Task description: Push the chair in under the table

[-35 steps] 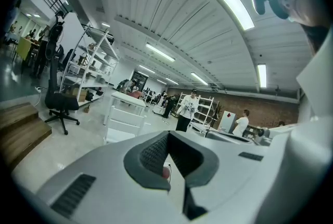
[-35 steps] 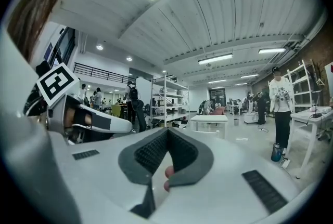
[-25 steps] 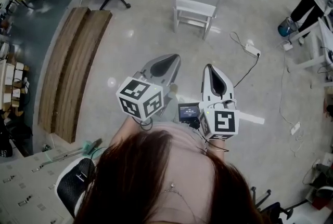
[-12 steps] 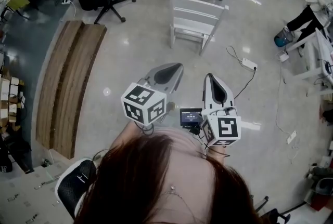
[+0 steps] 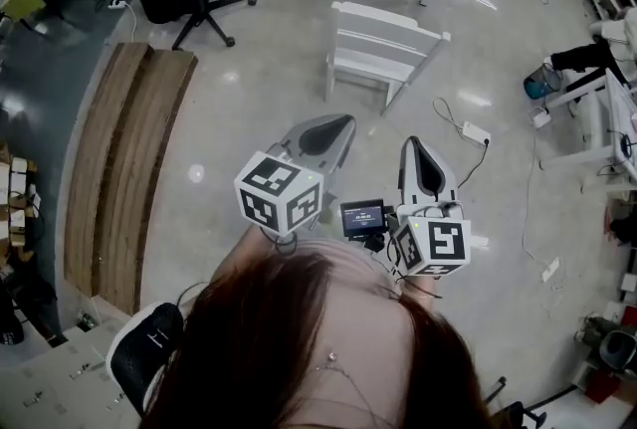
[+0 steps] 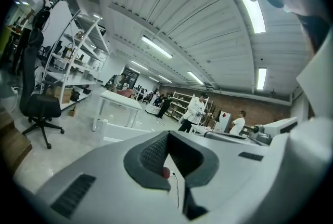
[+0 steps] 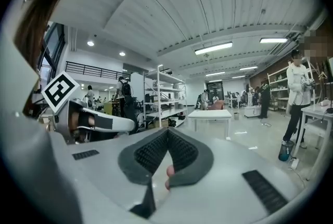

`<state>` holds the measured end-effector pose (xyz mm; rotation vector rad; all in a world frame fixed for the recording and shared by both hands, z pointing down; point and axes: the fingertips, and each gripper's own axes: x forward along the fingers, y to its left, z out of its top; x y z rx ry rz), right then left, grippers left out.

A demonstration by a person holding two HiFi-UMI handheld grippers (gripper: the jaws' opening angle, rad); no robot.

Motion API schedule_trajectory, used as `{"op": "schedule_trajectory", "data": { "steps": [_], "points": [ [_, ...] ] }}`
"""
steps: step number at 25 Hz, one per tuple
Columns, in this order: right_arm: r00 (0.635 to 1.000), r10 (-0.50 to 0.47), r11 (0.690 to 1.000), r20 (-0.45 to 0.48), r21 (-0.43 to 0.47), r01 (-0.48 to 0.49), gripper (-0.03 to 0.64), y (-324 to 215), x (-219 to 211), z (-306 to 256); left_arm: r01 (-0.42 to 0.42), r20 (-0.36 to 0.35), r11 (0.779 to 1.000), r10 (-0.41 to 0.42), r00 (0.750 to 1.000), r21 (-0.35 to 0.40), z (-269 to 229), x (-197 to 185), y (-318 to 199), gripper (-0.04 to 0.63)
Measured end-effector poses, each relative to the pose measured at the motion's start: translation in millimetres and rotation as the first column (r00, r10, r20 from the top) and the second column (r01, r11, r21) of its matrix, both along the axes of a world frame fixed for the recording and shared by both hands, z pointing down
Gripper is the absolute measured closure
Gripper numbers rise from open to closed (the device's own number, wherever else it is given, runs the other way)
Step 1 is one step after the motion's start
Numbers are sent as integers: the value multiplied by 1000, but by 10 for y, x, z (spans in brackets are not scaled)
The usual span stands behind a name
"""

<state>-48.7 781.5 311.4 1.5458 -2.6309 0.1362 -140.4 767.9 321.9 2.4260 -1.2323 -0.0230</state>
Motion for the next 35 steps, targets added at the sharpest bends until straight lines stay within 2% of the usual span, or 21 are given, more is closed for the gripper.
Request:
{"op": "schedule_trajectory", "data": {
  "steps": [7,12,19,27,32,35],
  "points": [
    [1000,-5,998,-31,-64,3,604,-435,-165,294,-2,-68,999,-1,998,-43,154,-221,-548,591],
    [999,-12,997,-31,-72,10,604,-509,-156,301,12,-60,999,-15,998,-45,150,-253,-644,591],
    [997,-72,996,-13,-53,71,604,-770,-236,231,-29,-28,999,28,999,-26,108,-140,-793,590],
    [993,-114,992,-32,-50,112,604,-1593,-229,283,15,-8,999,-16,1000,-45,199,-151,-1597,591],
    [991,-127,991,-51,-56,124,604,-2163,-152,279,-30,-26,1000,30,999,-5,73,-12,-2113,591],
    [989,-127,991,-70,-45,124,604,-2505,-52,270,-55,-6,998,55,998,16,40,102,-2442,591]
  ]
}}
